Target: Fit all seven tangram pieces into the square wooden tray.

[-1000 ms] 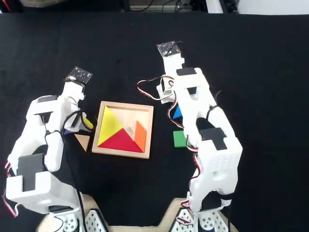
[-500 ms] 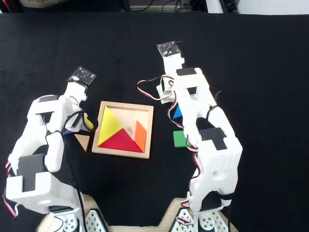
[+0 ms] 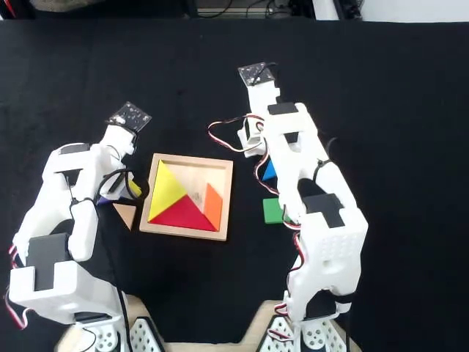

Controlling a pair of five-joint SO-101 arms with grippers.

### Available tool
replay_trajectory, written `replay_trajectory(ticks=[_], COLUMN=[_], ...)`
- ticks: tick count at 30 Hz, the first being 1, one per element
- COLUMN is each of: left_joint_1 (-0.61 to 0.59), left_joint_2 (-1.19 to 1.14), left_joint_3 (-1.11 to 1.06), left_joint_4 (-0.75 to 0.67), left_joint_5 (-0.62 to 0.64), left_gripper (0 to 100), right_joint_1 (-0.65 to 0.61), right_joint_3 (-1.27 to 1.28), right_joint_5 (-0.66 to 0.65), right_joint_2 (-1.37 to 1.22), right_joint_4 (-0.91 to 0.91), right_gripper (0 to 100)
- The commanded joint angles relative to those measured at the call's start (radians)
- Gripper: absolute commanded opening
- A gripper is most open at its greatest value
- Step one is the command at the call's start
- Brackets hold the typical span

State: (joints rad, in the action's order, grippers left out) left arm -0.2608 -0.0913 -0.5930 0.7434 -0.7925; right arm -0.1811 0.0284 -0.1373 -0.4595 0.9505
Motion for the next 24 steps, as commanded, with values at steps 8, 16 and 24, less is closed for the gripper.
replay_trajectory(ticks=[8, 16, 24], left_joint_1=[-0.022, -0.024, -0.025], left_joint_2=[-0.002, -0.002, -0.023], left_joint_3=[0.051, 0.053, 0.054], left_joint_4=[0.041, 0.048, 0.046], left_joint_5=[-0.083, -0.086, -0.087], left_gripper=[28, 28, 28], right_joint_1=[-0.008, -0.008, -0.008], right_joint_3=[-0.045, -0.045, -0.045], right_joint_5=[-0.009, -0.009, -0.009], right_joint_2=[0.01, 0.01, 0.01], right_joint_4=[-0.008, -0.008, -0.008], right_gripper=[16.9, 16.9, 16.9])
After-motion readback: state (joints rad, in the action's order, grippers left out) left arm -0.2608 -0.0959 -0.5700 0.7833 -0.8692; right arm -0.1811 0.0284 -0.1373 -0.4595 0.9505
